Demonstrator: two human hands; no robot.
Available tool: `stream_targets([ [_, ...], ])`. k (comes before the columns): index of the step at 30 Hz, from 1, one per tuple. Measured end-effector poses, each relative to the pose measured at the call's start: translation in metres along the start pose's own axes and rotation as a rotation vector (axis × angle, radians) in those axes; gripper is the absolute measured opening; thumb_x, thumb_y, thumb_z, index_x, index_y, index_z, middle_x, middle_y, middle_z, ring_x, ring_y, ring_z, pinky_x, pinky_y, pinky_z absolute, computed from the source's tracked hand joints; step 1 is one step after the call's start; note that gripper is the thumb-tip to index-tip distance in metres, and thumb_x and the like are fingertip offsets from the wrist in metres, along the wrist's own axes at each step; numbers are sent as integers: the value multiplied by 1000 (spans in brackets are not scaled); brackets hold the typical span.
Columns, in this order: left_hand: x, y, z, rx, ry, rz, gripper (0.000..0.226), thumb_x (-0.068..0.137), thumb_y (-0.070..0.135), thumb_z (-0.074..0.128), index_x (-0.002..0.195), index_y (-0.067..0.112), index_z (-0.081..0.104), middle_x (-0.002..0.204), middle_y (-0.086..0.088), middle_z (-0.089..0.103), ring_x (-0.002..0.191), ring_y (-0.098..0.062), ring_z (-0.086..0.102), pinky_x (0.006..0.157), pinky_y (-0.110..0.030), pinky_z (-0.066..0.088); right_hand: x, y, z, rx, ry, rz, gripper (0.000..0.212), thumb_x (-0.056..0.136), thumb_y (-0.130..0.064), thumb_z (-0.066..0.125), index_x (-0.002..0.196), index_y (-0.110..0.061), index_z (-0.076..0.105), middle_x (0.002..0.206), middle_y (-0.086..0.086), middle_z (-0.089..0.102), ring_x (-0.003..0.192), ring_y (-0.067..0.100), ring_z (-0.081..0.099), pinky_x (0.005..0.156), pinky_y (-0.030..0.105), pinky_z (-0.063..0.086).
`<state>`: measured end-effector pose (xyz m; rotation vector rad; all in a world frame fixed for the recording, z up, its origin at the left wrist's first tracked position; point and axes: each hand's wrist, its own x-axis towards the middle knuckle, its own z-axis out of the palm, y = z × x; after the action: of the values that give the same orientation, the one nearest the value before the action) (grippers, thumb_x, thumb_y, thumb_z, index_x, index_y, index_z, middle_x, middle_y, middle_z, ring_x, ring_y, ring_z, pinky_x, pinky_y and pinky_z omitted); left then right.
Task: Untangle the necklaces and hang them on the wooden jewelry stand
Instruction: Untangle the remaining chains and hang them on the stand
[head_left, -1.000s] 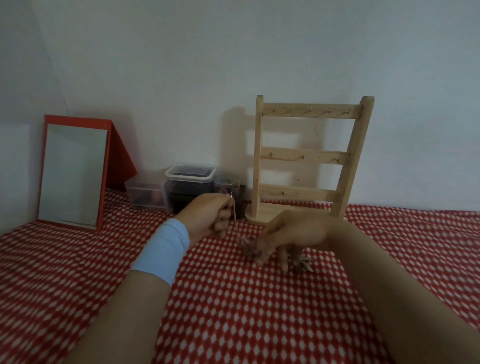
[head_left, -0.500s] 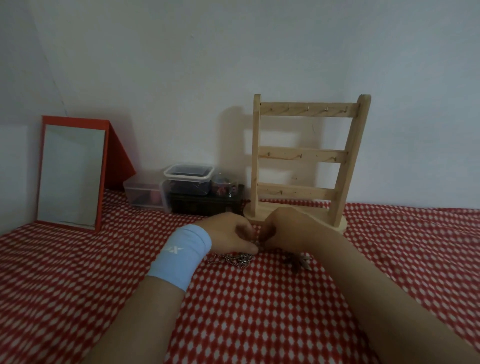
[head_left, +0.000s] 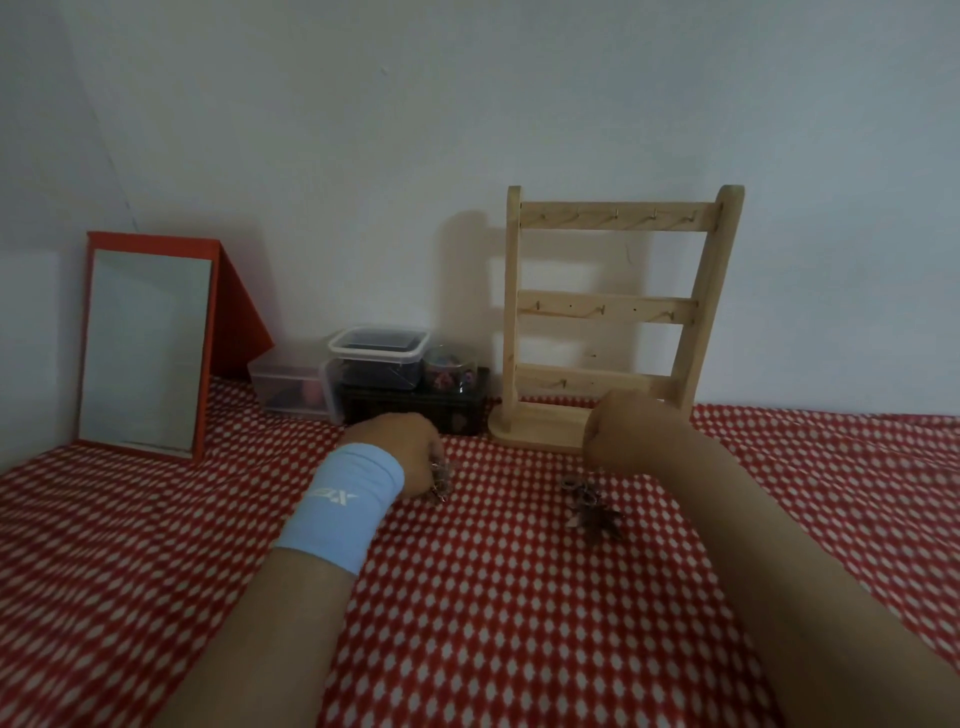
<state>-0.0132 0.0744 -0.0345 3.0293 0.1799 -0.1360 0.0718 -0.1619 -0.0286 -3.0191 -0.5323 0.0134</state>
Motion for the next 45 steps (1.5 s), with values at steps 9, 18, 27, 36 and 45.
stream_targets([
  [9,1,3,4,-276,-52,147,36,85,15,71,119,29,67,119,13,59,101,-4,55,96,-20,44,-13,-31,0,42,-13,-188,29,92,-29,61,118,-33,73,114,-9,69,97,10,64,84,23,52],
  [18,2,10,11,-394,-25,190,5,83,24,74,86,28,74,91,17,67,88,-1,62,91,-25,51,-21,-57,33,198,13,-404,18,96,-30,65,108,-24,78,105,-5,72,93,13,64,85,29,54],
  [27,3,6,13,-294,-33,137,25,89,23,68,114,26,70,113,7,63,97,-7,55,91,-20,42,-15,-34,15,-3,16,-153,17,100,-23,57,113,-18,68,96,-4,62,87,12,59,84,25,53],
  [36,4,6,12,-256,-42,136,38,87,25,66,124,33,64,127,6,55,114,-13,55,103,-27,44,-12,-42,17,-4,-39,-262,22,96,-30,64,114,-27,76,110,-6,69,98,13,62,92,29,55],
  [45,9,25,27,-433,183,186,16,79,43,75,88,32,70,89,14,67,84,-3,62,85,-30,54,-16,-42,18,406,46,-321,14,103,-32,57,95,-26,66,88,-14,58,82,5,54,67,11,38],
])
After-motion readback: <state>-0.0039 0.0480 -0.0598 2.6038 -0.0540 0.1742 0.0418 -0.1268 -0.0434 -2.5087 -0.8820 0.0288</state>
